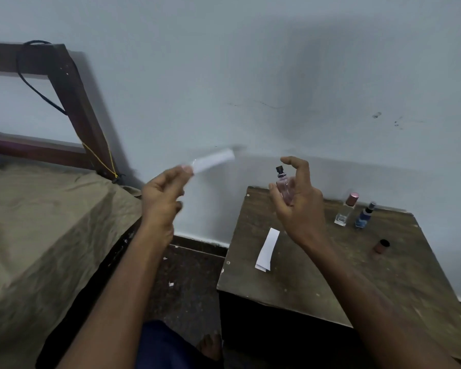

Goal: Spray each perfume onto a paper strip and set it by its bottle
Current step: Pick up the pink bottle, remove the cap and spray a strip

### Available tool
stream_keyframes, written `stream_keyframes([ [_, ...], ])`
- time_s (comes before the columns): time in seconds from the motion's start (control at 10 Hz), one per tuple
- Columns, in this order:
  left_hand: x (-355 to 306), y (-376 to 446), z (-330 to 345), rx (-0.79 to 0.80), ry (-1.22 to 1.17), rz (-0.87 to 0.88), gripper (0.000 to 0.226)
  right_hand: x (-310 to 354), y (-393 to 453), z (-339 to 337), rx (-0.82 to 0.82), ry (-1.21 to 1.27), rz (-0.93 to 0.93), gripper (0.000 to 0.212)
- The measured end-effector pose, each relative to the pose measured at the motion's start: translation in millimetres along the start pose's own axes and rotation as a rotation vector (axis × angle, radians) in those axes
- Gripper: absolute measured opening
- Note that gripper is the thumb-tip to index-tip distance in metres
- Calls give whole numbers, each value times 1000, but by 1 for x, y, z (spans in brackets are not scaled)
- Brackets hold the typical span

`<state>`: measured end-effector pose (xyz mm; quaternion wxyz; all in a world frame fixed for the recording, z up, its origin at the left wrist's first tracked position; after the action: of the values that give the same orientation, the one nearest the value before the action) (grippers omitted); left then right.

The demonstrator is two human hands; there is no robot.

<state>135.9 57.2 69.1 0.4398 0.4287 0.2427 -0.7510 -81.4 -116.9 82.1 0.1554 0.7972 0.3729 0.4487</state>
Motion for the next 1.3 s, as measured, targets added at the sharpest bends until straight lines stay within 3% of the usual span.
stream_keyframes([
  [0.1, -5, -20, 36, 335, -707, -277, 9, -17, -1, -10, 42, -39, 71, 40],
  [0.2, 7, -14, 34, 196, -244, -160, 10, -32, -2, -20, 87, -9, 144, 32],
  [0.3, 18, -8, 27, -47, 616, 16, 19, -41, -2, -22, 153, -80, 136, 28],
  [0.4, 18, -8, 38, 170, -372, -241, 14, -50, 3, -23, 94, -164, 121, 21],
  [0.5, 6, -32, 59, 432, -751, -299, 17, -56, 11, -27, 24, -223, 137, 23],
  [0.6, 24, -16, 47, 280, 158, 5, 10, -64, 16, -32, 25, -260, 147, 25],
  [0.7, 37, -12, 41, 121, 766, 134, 24, -71, 19, -33, 50, -332, 152, 28],
  [0.8, 32, -20, 58, 303, -147, -148, 23, -77, 18, -32, 98, -343, 191, 36],
  [0.9, 30, -29, 72, 364, -349, -262, 13, -84, 16, -33, 136, -351, 205, 39],
  [1.0, 50, -22, 55, 178, 497, -49, 15, -89, 12, -33, 182, -387, 234, 39],
  [1.2, 46, -25, 64, 275, -123, -379, 13, -96, 12, -29, 251, -423, 267, 36],
  [1.3, 48, -33, 62, 188, 317, -213, 22, -98, 11, -24, 280, -445, 281, 35],
])
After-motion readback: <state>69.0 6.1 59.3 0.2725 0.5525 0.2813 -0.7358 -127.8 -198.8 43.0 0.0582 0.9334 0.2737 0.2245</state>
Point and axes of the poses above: each hand's wrist, its own y-axis towards the middle knuckle, its own z-axis out of the palm, x = y × z, the point moved 4 cm from there along y, towards the middle knuckle, and after that the axes turned 12 degrees about -y, right-handed, at the moved point
